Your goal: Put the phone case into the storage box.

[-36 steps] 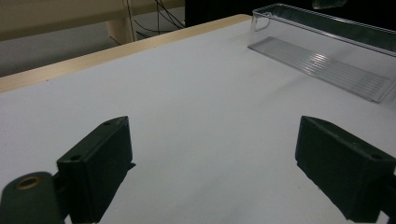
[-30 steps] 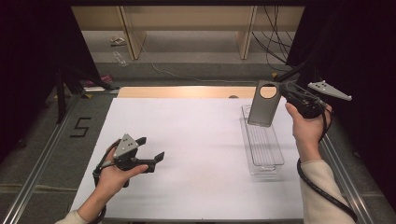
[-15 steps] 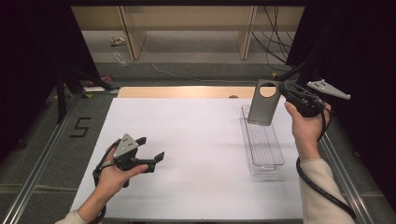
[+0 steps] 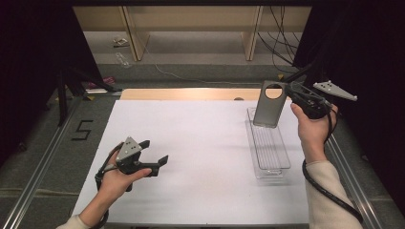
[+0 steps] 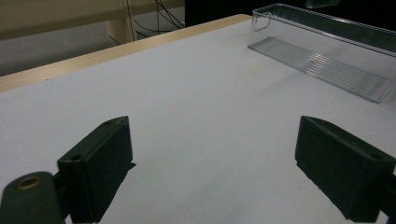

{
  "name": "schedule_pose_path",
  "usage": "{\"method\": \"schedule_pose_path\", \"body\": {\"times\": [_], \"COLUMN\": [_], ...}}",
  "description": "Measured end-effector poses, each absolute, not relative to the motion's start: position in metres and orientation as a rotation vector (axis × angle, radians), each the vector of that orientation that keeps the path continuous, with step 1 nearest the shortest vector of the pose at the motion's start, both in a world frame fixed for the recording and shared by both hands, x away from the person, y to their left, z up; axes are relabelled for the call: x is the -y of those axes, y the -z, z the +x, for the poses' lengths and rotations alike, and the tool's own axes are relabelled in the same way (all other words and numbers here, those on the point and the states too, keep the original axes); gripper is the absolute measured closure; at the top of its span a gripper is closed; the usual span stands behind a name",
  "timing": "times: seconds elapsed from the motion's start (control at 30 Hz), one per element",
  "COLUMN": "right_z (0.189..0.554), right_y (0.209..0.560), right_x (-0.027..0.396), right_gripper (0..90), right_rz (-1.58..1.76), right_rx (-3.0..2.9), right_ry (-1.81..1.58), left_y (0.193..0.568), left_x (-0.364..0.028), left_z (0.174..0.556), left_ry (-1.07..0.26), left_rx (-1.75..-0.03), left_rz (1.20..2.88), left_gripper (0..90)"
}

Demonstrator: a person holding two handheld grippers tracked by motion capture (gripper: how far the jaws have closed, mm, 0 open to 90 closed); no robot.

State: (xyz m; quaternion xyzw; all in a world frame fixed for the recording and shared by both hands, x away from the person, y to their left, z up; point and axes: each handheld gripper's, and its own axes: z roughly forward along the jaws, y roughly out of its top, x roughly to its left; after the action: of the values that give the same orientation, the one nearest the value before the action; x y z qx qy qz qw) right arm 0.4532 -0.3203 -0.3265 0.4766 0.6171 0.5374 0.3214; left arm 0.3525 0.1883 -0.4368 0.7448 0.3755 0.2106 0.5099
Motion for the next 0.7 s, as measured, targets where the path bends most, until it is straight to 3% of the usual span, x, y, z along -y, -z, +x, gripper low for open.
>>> {"method": "schedule_pose_path", "body": {"times": [0.7], "right_z": [0.4563], "right_y": [0.3253], "right_x": [0.3137], "right_gripper": [85.5], "right_rz": [1.230], "right_rx": [-1.630], "right_ry": [-1.390], "left_y": [0.4370], "left_x": [-0.1866], "left_z": [0.3515], "left_ry": [-0.503], "left_rx": [-0.902], "left_rz": [1.795], "left_gripper": [10.8]}}
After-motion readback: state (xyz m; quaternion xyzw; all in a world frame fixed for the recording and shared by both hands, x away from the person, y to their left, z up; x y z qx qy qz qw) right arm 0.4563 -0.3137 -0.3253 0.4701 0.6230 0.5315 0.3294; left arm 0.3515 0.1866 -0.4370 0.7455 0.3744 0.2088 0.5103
